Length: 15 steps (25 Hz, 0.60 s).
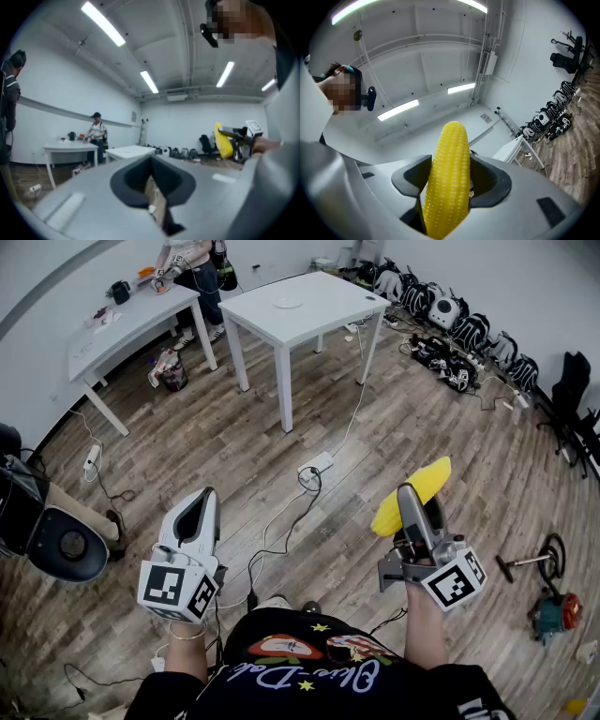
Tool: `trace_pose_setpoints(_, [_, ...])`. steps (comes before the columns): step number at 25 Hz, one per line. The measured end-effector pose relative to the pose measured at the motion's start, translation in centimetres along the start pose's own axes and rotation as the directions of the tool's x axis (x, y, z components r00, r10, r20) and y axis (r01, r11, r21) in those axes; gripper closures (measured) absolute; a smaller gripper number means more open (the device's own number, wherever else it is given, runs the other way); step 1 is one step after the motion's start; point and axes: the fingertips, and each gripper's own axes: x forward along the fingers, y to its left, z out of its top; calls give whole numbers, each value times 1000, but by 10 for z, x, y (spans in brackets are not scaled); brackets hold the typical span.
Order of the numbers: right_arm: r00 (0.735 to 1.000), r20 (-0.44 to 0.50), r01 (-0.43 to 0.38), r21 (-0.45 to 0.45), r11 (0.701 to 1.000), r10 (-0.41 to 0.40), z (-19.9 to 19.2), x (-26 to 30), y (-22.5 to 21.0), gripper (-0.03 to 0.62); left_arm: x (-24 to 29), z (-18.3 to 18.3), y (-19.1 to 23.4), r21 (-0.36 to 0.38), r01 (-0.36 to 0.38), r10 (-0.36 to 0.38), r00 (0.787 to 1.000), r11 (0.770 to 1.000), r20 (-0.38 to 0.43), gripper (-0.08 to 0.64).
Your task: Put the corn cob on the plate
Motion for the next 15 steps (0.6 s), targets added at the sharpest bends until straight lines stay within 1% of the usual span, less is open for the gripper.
trace_pose_setpoints(4, [1000,-18,16,39,999,-16,-11,10,-17,328,7,-5,2,-24,-2,2,1000,1000,-4,571])
trace_pose_setpoints(8, [999,-40,1,39,999,0,-21,41,-31,328,24,-9,22,-29,-26,26,1000,999,-5,571])
trace_pose_setpoints(12, [999,-39,-9,27,1000,10,-30,96,-57,328,73,-14,60,-30,-46,46,999,998,9,569])
trace_pose_setpoints(15, [999,-35,-9,22,1000,10,-35,150,-75,328,122,-9,94,-22,-29,29,999,999,18,571])
